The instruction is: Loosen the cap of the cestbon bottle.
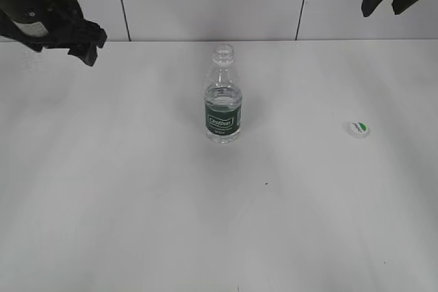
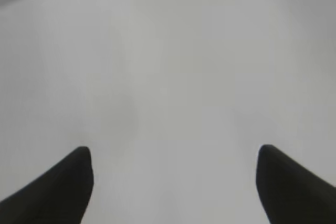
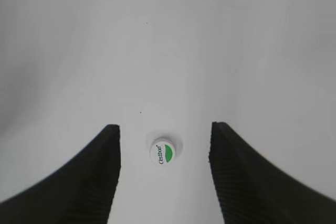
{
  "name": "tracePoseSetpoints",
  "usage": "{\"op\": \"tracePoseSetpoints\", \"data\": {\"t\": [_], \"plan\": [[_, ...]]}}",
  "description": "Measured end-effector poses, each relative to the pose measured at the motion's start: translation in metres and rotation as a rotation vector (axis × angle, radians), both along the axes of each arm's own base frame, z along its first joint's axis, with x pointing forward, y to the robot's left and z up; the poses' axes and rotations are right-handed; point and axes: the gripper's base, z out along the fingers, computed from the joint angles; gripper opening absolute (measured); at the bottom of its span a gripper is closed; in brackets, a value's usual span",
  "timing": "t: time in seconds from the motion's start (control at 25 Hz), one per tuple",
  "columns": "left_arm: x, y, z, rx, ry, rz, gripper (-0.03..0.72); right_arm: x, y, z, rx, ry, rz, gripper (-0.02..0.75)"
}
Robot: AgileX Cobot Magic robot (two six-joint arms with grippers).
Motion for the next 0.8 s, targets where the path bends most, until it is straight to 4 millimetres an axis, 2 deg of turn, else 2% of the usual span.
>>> {"op": "tracePoseSetpoints", "data": {"t": [0.08, 0.16, 0.32, 0.44, 0.52, 0.68, 0.8], "plan": [[-0.003, 0.005, 0.003, -0.079, 0.078, 0.071, 0.557, 0.000, 0.000, 0.000, 0.002, 0.000, -0.005, 0.420], [-0.004, 0.020, 0.007, -0.100, 0.132, 0.133, 0.544, -0.001, 0.000, 0.001, 0.002, -0.001, -0.007, 0.420], [-0.009, 0.062, 0.012, -0.125, 0.259, 0.288, 0.534, -0.017, -0.003, 0.007, -0.003, 0.015, -0.008, 0.420], [-0.016, 0.088, 0.011, -0.119, 0.342, 0.371, 0.533, -0.042, -0.006, 0.017, -0.009, 0.028, -0.009, 0.420], [-0.018, 0.096, 0.011, -0.120, 0.357, 0.393, 0.531, -0.063, -0.009, 0.021, -0.010, 0.047, -0.011, 0.420], [-0.020, 0.098, 0.010, -0.127, 0.370, 0.402, 0.506, -0.108, -0.015, 0.024, -0.013, 0.087, -0.016, 0.420], [-0.033, 0.096, 0.008, -0.149, 0.396, 0.400, 0.483, -0.143, -0.021, 0.027, -0.025, 0.099, -0.018, 0.420]]}}
